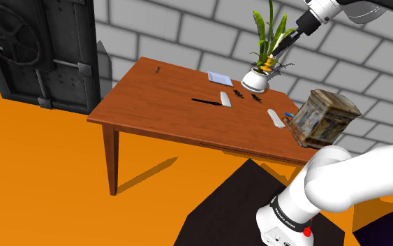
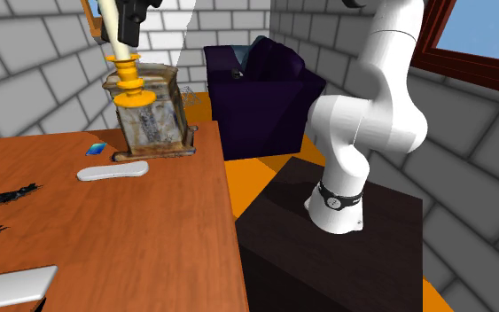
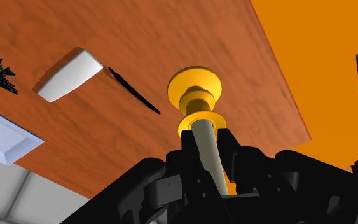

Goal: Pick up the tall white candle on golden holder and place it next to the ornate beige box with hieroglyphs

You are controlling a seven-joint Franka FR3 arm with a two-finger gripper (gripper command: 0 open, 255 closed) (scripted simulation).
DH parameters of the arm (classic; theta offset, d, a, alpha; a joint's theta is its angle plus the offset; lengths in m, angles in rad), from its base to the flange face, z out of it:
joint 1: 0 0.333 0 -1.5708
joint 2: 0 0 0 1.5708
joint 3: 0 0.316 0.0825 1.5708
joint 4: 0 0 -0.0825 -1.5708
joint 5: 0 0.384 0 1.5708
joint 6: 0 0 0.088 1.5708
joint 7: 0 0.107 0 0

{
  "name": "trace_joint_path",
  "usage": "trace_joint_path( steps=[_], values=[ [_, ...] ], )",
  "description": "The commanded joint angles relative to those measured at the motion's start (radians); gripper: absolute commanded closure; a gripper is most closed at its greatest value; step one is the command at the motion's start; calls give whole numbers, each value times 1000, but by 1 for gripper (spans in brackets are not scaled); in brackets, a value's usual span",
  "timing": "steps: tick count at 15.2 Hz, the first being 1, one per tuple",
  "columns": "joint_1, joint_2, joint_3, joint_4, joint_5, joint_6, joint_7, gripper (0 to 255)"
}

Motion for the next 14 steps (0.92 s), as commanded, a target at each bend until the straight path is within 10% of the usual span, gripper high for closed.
trace_joint_path(
  steps=[1, 14],
  values=[
    [-7, -9, -25, 13, -6, -21, -30, 255],
    [-18, -6, -304, 175, -52, -163, -319, 255]
  ],
)
